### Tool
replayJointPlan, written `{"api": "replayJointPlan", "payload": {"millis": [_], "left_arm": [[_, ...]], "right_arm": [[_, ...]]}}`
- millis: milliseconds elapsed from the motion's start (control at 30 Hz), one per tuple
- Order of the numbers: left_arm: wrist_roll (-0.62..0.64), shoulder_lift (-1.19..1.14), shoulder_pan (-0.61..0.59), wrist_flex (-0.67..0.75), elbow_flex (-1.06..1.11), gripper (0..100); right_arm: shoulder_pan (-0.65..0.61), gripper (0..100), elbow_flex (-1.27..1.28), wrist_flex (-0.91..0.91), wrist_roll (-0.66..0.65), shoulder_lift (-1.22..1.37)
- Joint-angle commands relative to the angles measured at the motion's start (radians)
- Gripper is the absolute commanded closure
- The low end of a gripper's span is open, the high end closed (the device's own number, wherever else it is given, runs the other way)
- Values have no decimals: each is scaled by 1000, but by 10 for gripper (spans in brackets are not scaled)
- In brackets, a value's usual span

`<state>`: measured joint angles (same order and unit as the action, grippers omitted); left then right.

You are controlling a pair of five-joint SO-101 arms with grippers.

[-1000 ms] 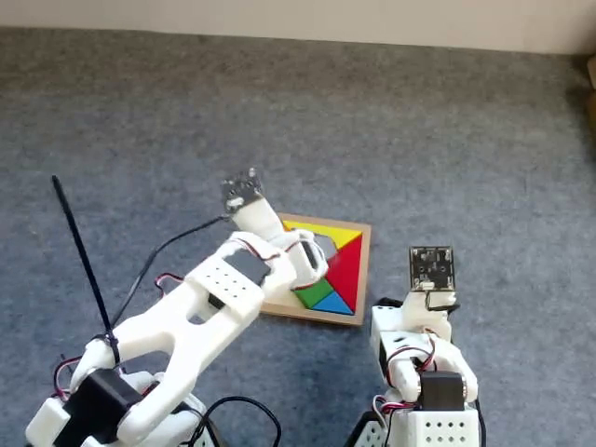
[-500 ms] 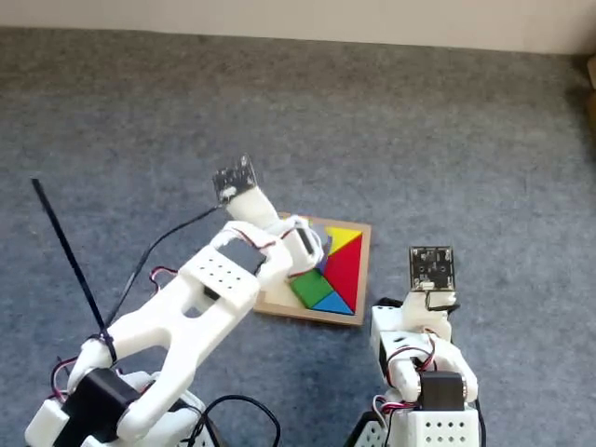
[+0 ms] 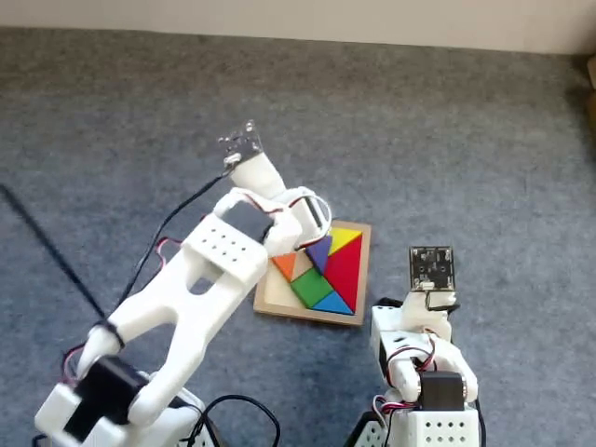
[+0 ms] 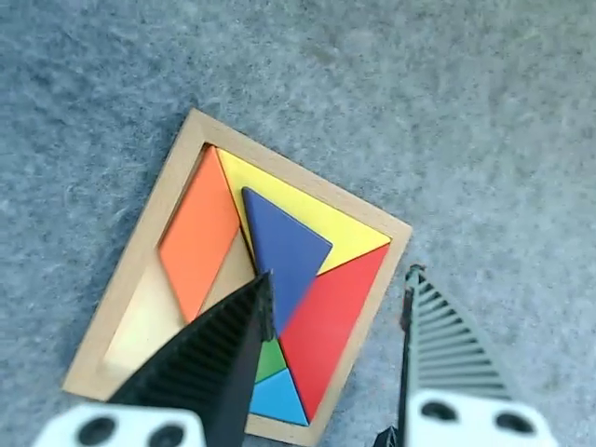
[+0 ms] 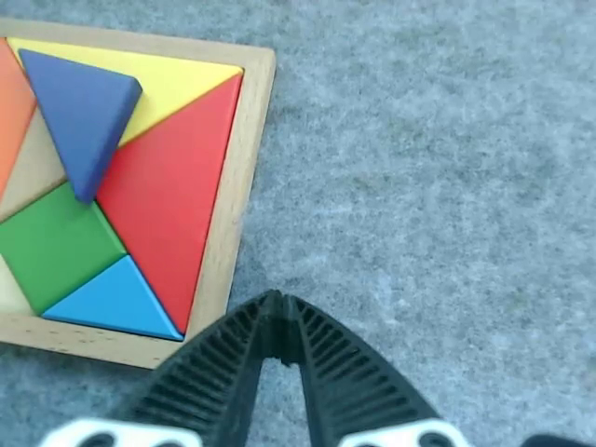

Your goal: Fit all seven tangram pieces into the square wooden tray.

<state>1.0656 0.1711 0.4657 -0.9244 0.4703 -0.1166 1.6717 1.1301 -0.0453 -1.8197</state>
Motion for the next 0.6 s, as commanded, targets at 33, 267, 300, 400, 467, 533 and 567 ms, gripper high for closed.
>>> {"api": "replayJointPlan", "payload": {"millis": [33,267,300,400,467,533,567], "left_arm": [[-12,-151,8,-66,-179,780],[-15,-369,25,-149,-366,779],[-17,-400,28,-161,-389,779],[-17,-478,35,-207,-460,779],[-31,-526,35,-247,-507,779],[-57,-568,35,-290,-553,779],[-61,-590,35,-313,-578,780]], "right_arm": [[16,993,131,-22,3,-16],[16,993,131,-22,3,-16],[16,993,131,-22,3,-16],[16,993,131,-22,3,-16],[16,993,131,-22,3,-16],[16,993,131,-22,3,-16],[16,993,131,-22,3,-16]]}}
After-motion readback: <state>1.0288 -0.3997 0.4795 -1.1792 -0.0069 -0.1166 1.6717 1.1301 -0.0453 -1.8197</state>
